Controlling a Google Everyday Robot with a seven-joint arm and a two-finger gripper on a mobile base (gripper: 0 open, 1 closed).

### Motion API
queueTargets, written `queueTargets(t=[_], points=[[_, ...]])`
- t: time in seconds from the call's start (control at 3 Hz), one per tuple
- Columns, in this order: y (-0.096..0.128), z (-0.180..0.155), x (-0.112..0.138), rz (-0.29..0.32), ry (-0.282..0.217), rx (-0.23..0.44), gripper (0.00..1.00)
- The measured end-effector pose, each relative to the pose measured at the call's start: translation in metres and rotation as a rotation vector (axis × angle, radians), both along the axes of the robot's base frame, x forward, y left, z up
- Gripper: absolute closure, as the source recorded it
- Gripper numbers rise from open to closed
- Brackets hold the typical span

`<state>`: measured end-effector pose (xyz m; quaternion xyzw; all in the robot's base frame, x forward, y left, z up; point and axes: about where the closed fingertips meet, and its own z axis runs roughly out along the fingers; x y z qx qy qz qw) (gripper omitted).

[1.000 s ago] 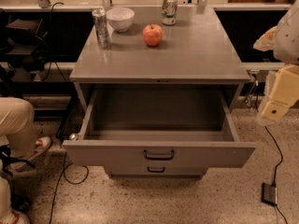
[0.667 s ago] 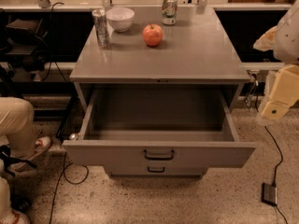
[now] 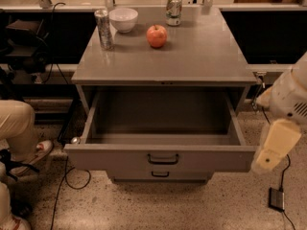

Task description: Close top drawer

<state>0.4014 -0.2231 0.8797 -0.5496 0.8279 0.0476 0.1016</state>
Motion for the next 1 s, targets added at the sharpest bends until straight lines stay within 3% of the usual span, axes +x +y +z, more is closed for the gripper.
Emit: queueTargets(t=[0.33,0.67,1.0], points=[[0.001,-0.063,-0.023,-0.076,0.122,0.02,0.1],[0.004,-0.125,-0.04,-0.158,0.192,0.027,0.33],[0.005,-0.136,-0.039,-0.174,0.182,0.03,0.56]])
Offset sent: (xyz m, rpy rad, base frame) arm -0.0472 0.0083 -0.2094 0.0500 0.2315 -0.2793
